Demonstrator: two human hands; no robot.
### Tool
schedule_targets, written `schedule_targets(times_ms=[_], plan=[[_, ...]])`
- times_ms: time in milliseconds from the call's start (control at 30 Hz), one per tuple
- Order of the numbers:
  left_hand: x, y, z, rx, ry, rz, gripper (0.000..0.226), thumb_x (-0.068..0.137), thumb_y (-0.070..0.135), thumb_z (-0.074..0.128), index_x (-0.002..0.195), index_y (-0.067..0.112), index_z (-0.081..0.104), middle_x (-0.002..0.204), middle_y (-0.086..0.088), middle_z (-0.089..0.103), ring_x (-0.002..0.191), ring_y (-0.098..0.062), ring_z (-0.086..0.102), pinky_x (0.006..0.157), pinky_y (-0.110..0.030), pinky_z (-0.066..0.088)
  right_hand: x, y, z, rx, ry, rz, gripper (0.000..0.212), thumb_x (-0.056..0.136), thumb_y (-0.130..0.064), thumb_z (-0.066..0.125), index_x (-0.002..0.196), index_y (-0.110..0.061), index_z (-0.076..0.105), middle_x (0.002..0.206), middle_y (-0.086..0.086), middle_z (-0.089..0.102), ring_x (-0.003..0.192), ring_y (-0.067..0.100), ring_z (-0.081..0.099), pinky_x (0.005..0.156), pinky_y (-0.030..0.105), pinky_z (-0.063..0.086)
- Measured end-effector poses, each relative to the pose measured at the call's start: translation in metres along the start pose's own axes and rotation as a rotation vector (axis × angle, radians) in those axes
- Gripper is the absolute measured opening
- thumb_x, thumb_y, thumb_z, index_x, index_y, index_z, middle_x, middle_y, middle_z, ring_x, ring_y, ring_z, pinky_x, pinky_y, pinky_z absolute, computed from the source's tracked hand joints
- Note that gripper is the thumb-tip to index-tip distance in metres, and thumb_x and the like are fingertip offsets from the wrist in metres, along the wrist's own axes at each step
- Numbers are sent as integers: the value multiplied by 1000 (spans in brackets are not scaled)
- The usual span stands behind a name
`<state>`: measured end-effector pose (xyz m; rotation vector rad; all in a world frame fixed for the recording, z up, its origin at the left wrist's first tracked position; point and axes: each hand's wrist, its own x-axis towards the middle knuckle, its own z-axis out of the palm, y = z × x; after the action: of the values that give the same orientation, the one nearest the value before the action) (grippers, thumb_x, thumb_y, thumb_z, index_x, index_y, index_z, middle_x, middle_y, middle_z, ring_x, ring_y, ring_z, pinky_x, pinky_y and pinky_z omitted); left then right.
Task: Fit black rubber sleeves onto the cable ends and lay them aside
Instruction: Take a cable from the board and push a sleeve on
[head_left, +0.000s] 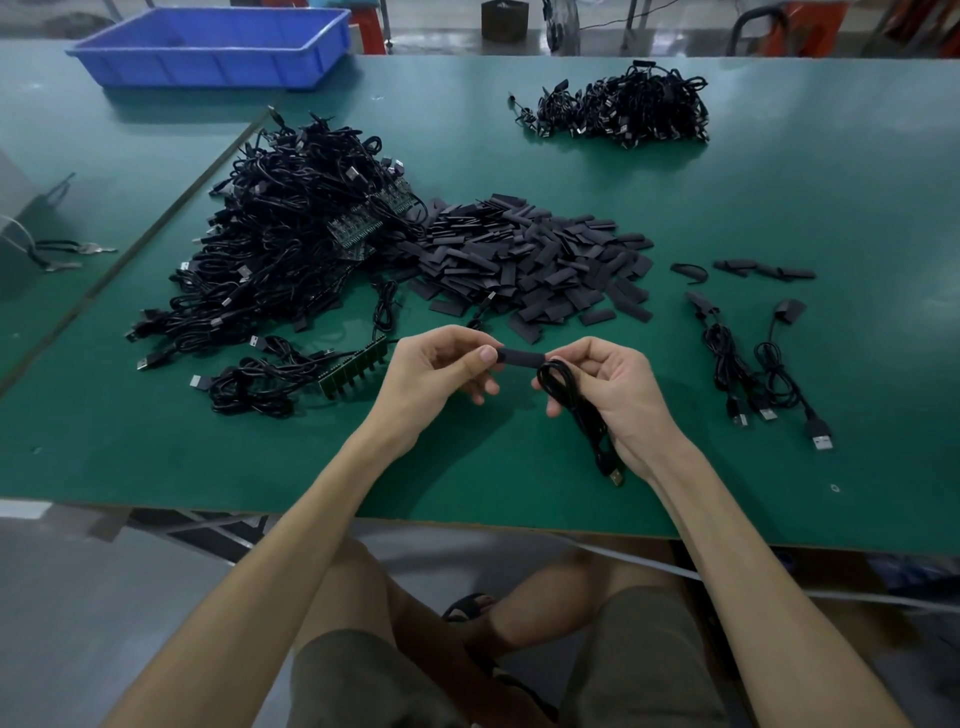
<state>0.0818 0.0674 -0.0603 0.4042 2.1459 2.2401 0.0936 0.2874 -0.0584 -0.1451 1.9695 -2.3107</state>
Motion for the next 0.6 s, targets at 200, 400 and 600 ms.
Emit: schedule_targets(times_ms=[200,400,600], plan=[[1,1,0,-18,-34,-20,13,91,10,74,103,4,74,82,-13,75,68,-25,71,63,-30,58,0,3,1,-68,-26,-7,23,82,-26,79,92,-7,71,83,18,78,60,26,73,65,27,60],[0,0,5,138,-88,41,26,82,17,80,104,4,76,81,-13,75,65,-22,69,70,-30,58,1,3,4,-155,-24,5,21,88,-20,78,93,-2,69,82,17,78,54,22,72,56,22,56],[-5,3,8,319,-120,159,21,86,3,76,107,0,77,89,-14,73,61,-17,67,67,-23,55,0,-1,5,-199,-79,43,11,92,-8,74,91,1,69,79,16,78,51,22,71,53,24,57]])
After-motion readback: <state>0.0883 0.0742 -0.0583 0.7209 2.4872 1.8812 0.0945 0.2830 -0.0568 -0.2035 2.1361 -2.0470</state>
